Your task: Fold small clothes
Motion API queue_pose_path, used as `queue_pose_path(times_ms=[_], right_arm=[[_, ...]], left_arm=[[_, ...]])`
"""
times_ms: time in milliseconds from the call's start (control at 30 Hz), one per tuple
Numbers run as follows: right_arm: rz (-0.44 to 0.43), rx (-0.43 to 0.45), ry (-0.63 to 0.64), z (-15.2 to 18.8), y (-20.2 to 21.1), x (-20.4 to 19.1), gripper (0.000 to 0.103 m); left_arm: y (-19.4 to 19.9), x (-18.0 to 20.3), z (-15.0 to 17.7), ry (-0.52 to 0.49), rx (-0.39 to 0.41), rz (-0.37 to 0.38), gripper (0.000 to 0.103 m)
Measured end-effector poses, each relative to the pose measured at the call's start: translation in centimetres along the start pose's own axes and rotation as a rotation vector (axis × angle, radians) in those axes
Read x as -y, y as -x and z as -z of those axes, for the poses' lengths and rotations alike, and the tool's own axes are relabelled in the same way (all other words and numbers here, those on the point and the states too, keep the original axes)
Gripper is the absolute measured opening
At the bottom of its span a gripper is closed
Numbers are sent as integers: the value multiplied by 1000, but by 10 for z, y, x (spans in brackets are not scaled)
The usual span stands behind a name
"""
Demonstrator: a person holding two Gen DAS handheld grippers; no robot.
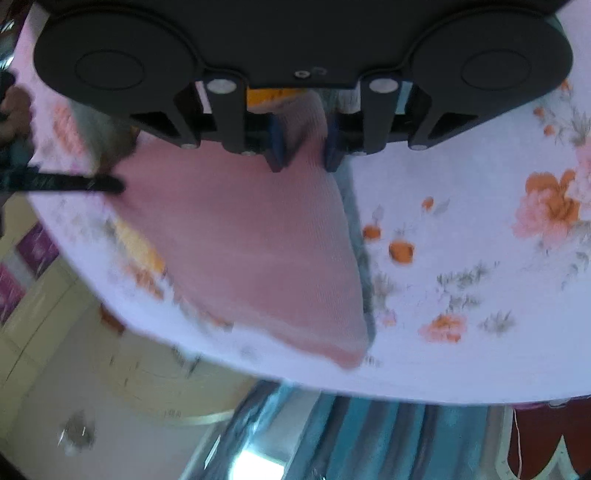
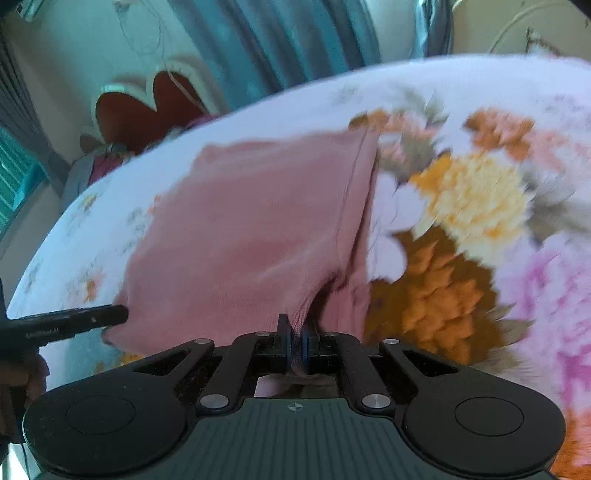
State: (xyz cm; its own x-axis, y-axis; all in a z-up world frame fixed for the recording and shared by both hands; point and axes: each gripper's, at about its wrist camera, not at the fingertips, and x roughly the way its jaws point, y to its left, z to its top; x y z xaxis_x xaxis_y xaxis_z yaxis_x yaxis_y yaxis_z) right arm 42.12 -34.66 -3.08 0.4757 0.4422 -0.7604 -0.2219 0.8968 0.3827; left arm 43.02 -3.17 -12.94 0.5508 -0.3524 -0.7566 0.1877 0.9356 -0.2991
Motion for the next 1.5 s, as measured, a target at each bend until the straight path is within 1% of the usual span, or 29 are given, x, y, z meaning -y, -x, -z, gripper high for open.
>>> queue_pose_path(times_ms=[33,67,133,167,200,233,267,300,333,367,433,500,567,600,633,667,733,767,833,867,967,1000,1067,1133,1233,1300,1367,1433,1500], right_arm=[[40,-26,20,3,-7,3,4],[56,-49,34,7,-13,5,4],[65,-41,41,7,-11,3,4],[90,-6,38,4,-3,0,5],[120,39,32,1,5,-1,5],[143,78,40,-2,12,-3,9],[160,107,70,-6,17,-8,24],[158,127,102,-9,19,-13,36],[144,136,135,-13,17,-20,37],[127,124,160,-18,10,-26,36],[92,124,231,-25,-7,-44,36],[62,101,294,-28,-28,-58,36],[48,90,316,-30,-45,-63,36],[51,72,332,-29,-54,-62,36],[119,27,356,-26,-67,-58,36],[164,28,352,-23,-71,-50,36],[125,38,274,-25,-64,-34,35],[139,42,289,-24,-60,-34,33],[179,51,329,-21,-56,-35,33],[173,52,321,-20,-54,-34,33],[142,84,216,-26,-38,-22,33],[134,101,165,-29,-32,-15,42],[106,110,80,-40,-34,3,60],[44,86,-37,-51,-34,26,60],[-66,54,-172,-59,-39,52,60],[-121,32,-238,-63,-45,65,60],[-160,3,-277,-65,-52,76,60],[-181,-20,-293,-67,-58,83,60],[-205,-22,-300,-66,-59,88,60]], left_arm=[[-7,0,5,-1,-40,-7,29],[-6,-1,9,-6,-24,-7,29],[1,2,11,-33,-38,-24,31],[9,3,10,-40,-27,-35,30],[20,3,9,-42,11,-37,33],[29,3,6,-52,49,-36,43],[34,4,2,-72,83,-49,48],[35,7,-3,-99,111,-62,54],[32,9,-9,-118,119,-60,54],[27,12,-16,-129,120,-47,52],[13,18,-29,-149,137,10,43],[-4,24,-40,-157,123,27,43],[-23,30,-44,-163,114,15,43],[-31,33,-43,-179,101,10,43],[-41,36,-41,-192,68,0,45],[-43,39,-42,-199,63,0,45],[-36,40,-44,-193,58,7,45],[-30,38,-43,-187,72,8,43],[-15,29,-39,-158,111,1,43],[-8,24,-36,-144,124,-15,44],[-1,10,-30,-110,132,-87,56],[-2,4,-29,-92,127,-103,61],[-7,-4,-33,-64,112,-112,63],[-11,-8,-38,-40,108,-103,69],[-17,-7,-46,-39,99,-104,69],[-22,-5,-51,-24,82,-98,68],[-27,-4,-54,-11,71,-87,68],[-32,-4,-58,3,59,-83,68],[-34,-2,-60,9,55,-85,67]])
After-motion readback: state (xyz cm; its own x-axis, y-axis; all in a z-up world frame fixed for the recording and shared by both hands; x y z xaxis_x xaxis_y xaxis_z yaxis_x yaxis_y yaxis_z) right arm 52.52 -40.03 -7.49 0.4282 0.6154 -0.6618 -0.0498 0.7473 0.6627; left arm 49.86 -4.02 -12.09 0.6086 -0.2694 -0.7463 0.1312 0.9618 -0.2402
